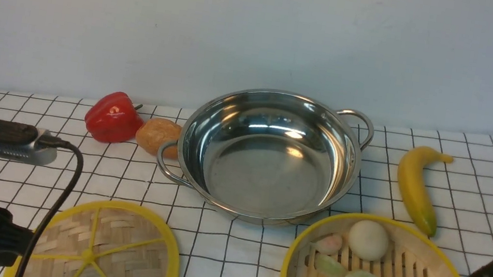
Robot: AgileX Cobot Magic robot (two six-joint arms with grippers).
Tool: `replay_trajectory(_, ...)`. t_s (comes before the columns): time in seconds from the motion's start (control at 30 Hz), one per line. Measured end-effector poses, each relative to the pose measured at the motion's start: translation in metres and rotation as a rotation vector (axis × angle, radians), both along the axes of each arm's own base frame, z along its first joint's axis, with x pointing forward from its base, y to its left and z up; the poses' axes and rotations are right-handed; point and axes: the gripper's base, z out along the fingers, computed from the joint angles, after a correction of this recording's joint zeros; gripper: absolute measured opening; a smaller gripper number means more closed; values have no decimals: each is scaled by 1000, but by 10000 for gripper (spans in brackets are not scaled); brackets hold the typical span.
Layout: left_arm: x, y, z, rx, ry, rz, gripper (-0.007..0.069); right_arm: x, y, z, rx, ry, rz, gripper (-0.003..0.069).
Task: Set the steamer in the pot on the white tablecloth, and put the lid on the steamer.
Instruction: 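Reach for and grasp the rim of the bamboo steamer holding the buns with the right gripper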
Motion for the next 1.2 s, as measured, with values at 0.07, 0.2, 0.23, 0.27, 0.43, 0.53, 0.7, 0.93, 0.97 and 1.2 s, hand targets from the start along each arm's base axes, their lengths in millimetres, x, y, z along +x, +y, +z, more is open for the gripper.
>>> replay_trajectory(0.07, 1, 0, -1, 0, 10, 0, 243, 2, 3, 0, -58, 24, -12, 240)
replay_trajectory(0.2, 3, 0, -3, -2, 21, 0, 243, 8, 1, -4, -141, 69, -43, 240)
replay_trajectory(0.23, 3, 0, -4, -2, 20, 0, 243, 13, 1, -8, -174, 94, -48, 240)
replay_trajectory(0.27, 3, 0, -4, -2, 20, 0, 243, 13, 0, -7, -176, 92, -51, 240)
replay_trajectory(0.43, 4, 0, -3, -8, 6, 4, 243, 37, 6, -16, -205, 107, -61, 240)
replay_trajectory(0.53, 5, 0, -3, -7, -2, 5, 243, 50, 10, -25, -202, 99, -61, 240)
replay_trajectory(0.7, 5, 0, -3, -7, -4, 5, 243, 70, 15, -52, -220, 136, -54, 240)
replay_trajectory(0.93, 5, 0, -3, -7, -4, 5, 243, 84, 18, -76, -254, 154, -30, 240)
replay_trajectory(0.97, 5, 0, -3, -7, -5, 5, 243, 85, 17, -79, -268, 155, -23, 240)
replay_trajectory(1.2, 5, 0, -3, -7, -5, 5, 243, 90, 13, -84, -330, 136, -13, 240)
